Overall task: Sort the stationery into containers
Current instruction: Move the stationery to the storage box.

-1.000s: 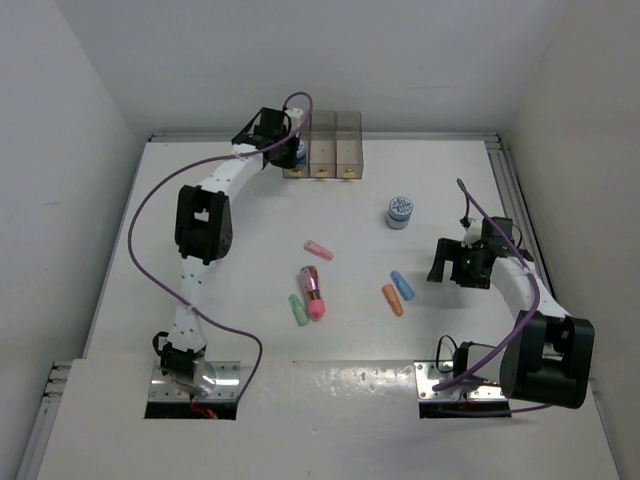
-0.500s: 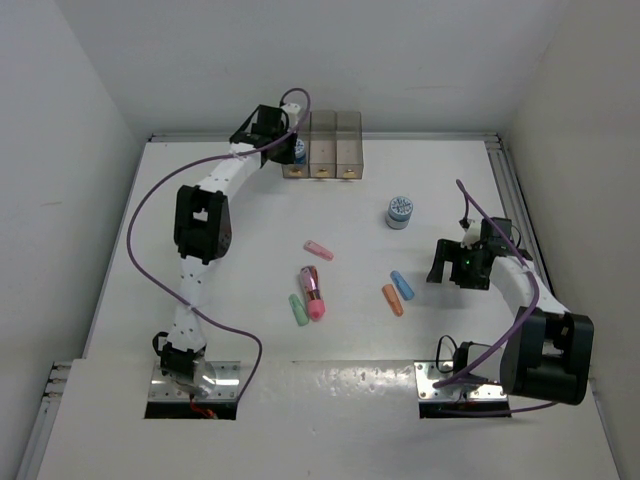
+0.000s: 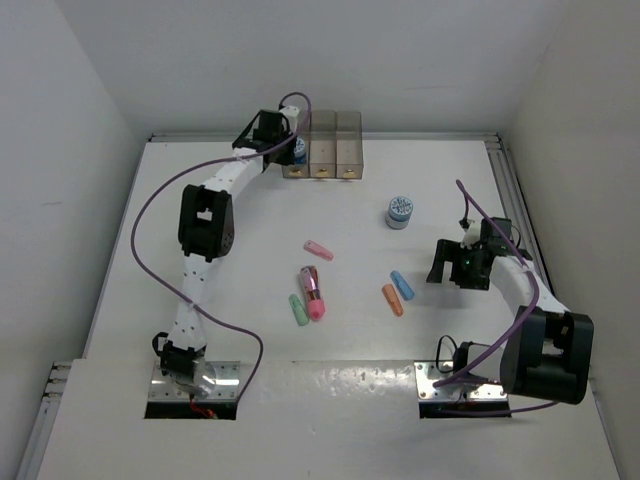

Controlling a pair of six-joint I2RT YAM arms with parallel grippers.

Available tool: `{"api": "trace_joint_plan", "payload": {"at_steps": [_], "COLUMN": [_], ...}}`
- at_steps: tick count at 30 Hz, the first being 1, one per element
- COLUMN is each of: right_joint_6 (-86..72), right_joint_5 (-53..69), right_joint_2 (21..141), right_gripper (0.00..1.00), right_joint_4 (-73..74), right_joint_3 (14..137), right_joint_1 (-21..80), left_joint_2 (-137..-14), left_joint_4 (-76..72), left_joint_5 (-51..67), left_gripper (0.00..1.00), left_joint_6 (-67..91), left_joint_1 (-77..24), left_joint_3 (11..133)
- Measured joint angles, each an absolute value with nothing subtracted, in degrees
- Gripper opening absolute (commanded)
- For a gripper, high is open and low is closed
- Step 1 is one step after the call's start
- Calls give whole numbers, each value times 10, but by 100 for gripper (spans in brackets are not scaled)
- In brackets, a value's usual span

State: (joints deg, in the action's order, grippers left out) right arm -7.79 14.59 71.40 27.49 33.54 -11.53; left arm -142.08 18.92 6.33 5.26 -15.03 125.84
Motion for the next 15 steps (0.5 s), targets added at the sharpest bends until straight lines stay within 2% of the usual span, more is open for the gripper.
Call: {"api": "trace_joint_plan", "payload": {"at_steps": [5,8,9,15], "right_joint_6": [-78,-77,-77,-74], "right_joint_5": [146,145,145,143], "right_joint_2": [724,725,725,725], "right_gripper": [94,94,94,95], "right_joint_4": [276,276,277,277], "right_joint_3": [336,336,336,336], "right_joint_1": [-115,-115,-115,-115], "left_joint_2": [-1432,-1442,-1446,-1481], "left_joint_4": [144,96,82,-1], "left_joint_5": [62,64,65,73], "left_gripper": [2,7,12,17], "left_joint_6": [62,69,70,85], "left_joint_1": [-147,-144,-143,-137], "left_joint_3": [1258,1258,1258,1275]}}
